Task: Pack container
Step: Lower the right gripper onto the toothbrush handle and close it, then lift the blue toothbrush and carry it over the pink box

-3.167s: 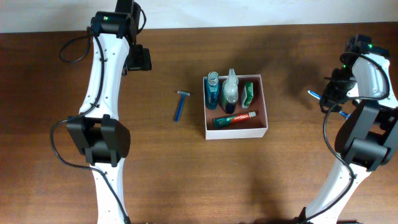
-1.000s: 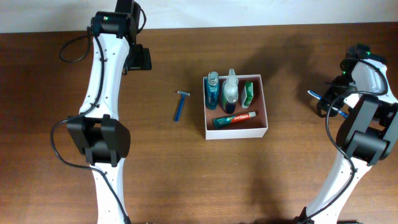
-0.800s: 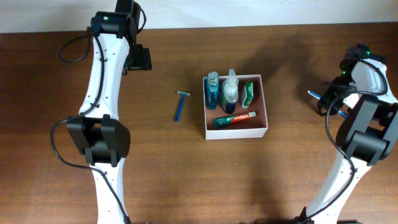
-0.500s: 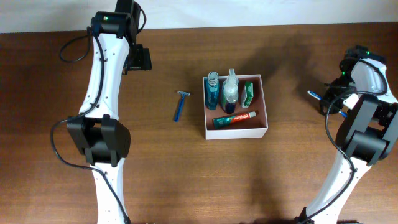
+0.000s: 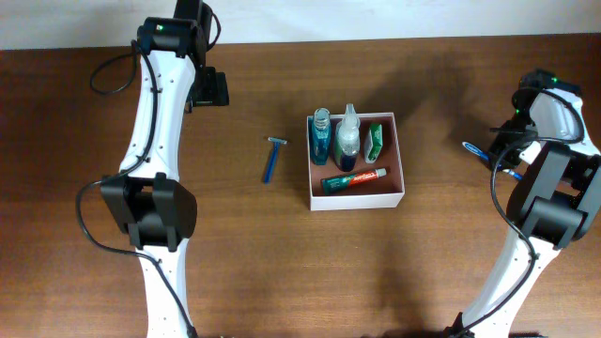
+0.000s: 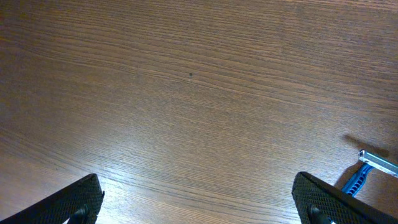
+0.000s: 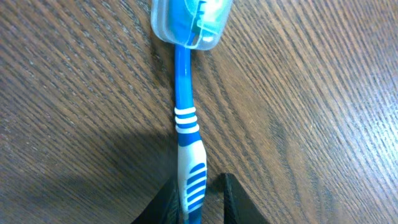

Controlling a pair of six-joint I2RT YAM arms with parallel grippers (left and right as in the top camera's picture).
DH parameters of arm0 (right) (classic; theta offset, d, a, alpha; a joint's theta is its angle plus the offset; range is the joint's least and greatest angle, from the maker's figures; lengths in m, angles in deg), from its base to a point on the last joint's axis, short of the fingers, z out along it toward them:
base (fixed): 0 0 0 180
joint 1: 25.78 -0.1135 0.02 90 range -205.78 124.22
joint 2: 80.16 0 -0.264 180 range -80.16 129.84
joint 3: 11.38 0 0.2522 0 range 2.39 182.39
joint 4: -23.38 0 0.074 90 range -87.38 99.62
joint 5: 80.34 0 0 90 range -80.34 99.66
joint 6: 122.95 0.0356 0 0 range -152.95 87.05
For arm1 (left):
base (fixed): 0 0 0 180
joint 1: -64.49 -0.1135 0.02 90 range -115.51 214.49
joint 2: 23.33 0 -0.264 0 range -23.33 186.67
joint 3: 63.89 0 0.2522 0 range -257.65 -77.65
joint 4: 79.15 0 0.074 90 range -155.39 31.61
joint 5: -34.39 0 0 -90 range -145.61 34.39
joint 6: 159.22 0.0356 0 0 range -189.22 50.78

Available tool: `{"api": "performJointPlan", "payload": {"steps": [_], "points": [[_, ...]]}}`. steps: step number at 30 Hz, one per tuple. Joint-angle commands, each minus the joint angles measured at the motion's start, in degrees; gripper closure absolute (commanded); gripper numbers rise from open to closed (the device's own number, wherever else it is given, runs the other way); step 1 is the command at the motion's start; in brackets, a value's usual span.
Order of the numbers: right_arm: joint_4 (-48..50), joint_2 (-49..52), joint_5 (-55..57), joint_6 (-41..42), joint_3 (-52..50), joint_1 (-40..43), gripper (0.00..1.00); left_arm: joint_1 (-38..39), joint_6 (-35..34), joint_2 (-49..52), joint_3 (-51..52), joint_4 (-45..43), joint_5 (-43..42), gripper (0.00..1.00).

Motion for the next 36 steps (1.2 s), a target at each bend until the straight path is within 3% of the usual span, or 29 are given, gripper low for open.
{"api": "performJointPlan", "payload": {"steps": [1, 9, 18, 25, 30, 36], "points": [[-0.5, 3.0, 1.0, 0.5, -1.0, 0.1, 0.84, -0.2, 0.7, -0.5, 0.1, -0.1, -0.5, 0.01], [-0.4, 3.0, 1.0, -1.0, -1.0, 0.1, 0.95, -0.2, 0.7, -0.5, 0.1, -0.1, -0.5, 0.01], [0.2, 3.0, 1.7, -8.5, 0.4, 0.4, 0.96, -0.2, 0.7, -0.5, 0.1, -0.1, -0.5, 0.01], [0.2, 2.8, 2.7, -24.1, 8.7, 0.5, 0.96, -0.2, 0.7, -0.5, 0.1, -0.2, -0.5, 0.0], [-1.0, 1.9, 2.5, -44.8, 19.7, -0.3, 0.96, -0.2, 0.7, -0.5, 0.1, -0.2, -0.5, 0.01], [-13.2, 0.3, 1.8, -59.9, 35.5, -2.8, 0.96, -0.2, 0.7, -0.5, 0.1, -0.2, -0.5, 0.0]]}}
